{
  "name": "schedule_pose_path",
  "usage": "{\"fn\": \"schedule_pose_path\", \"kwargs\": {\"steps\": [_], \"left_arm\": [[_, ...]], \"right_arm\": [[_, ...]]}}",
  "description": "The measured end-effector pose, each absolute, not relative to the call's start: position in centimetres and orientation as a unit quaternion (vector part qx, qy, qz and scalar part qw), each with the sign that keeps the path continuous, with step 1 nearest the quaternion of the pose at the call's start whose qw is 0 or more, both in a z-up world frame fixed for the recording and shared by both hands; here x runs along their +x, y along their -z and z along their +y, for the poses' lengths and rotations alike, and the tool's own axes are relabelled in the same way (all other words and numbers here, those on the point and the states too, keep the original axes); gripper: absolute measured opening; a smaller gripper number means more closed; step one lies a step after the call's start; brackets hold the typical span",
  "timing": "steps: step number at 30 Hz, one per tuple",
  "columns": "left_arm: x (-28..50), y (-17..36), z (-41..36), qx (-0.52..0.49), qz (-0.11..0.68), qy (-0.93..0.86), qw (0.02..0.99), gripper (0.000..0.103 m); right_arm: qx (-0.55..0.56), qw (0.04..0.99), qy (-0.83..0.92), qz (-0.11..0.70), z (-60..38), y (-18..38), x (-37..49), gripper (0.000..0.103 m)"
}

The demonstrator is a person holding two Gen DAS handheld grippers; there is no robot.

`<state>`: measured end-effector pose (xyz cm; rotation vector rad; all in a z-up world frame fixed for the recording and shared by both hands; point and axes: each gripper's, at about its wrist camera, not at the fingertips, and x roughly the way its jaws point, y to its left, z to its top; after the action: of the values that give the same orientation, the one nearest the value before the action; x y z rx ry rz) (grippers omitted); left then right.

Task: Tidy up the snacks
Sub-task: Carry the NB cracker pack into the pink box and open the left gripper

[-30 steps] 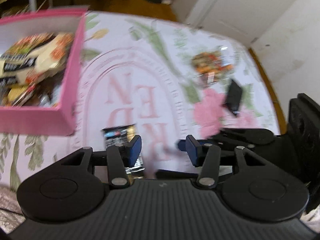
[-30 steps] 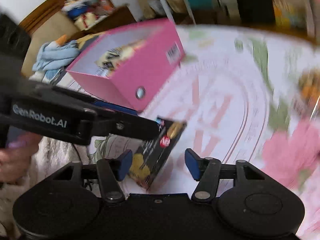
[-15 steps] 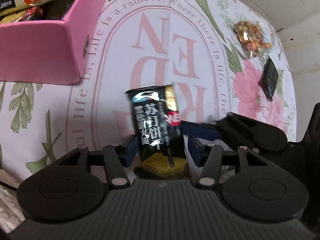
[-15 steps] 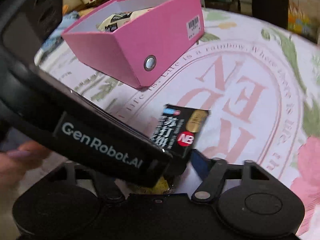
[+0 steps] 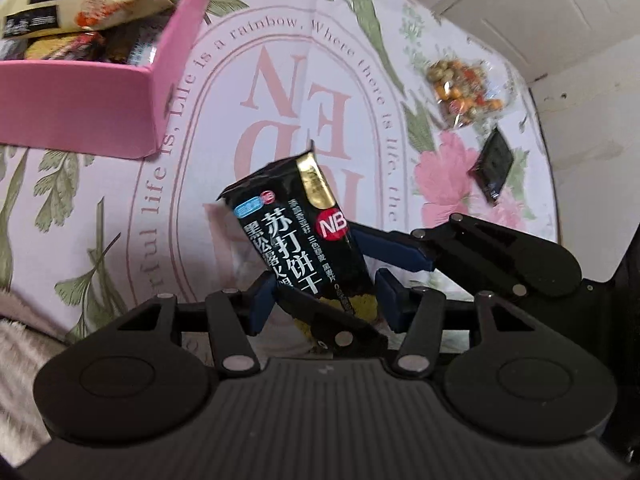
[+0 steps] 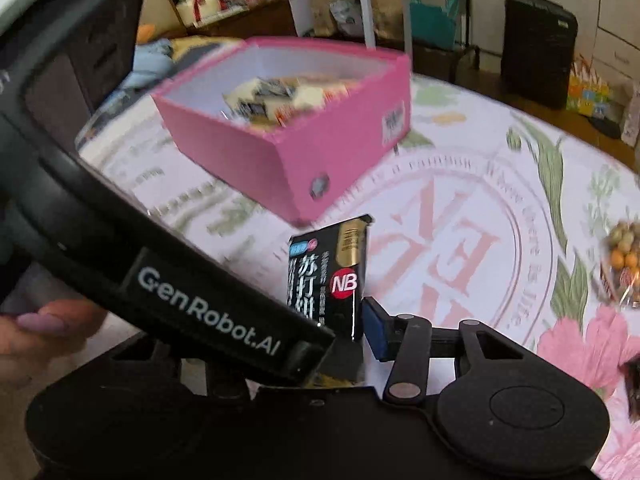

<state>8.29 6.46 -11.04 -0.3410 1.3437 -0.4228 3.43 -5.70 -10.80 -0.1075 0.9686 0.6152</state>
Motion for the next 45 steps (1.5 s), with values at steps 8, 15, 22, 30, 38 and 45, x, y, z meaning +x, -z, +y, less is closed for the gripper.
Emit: {"fn": "schedule_pose_path", "kwargs": {"steps": [8, 15, 22, 30, 38, 45], "left_arm": [[9.0, 3.9, 10.6, -0.168, 0.537, 0.17, 0.809, 0.053], [12.5, 2.0, 15.3, -0.178, 0.518, 0.123, 0.828, 0.054], [16.6, 4.2, 19.0, -0.209, 0.526, 0.061, 0.822, 0.055], [17.9, 6.7, 19.5, -0.247, 0.527, 0.044, 0.812, 0.061], [16.1, 5.0, 18.4, -0.18, 0.491, 0.031, 0.852, 0.064], [13.3, 2.4, 16.5, -0.111, 0.461, 0.044, 0.879, 0.064]], "right_arm": [[-0.076, 0.864, -0.322, 0.38, -1.8, 4.8, 5.9, 0.053], [-0.079, 0.861, -0.366, 0.344, 2.6, 4.0, 10.6, 0.053], [-0.123, 0.836, -0.413, 0.338, 6.5, 6.0, 15.1, 0.052], [-0.149, 0.834, -0.415, 0.331, 5.7, 8.0, 15.7, 0.056], [-0.101, 0.872, -0.352, 0.326, 1.4, 7.0, 13.3, 0.065], [-0.064, 0.883, -0.295, 0.361, -4.0, 6.6, 9.2, 0.065]]}}
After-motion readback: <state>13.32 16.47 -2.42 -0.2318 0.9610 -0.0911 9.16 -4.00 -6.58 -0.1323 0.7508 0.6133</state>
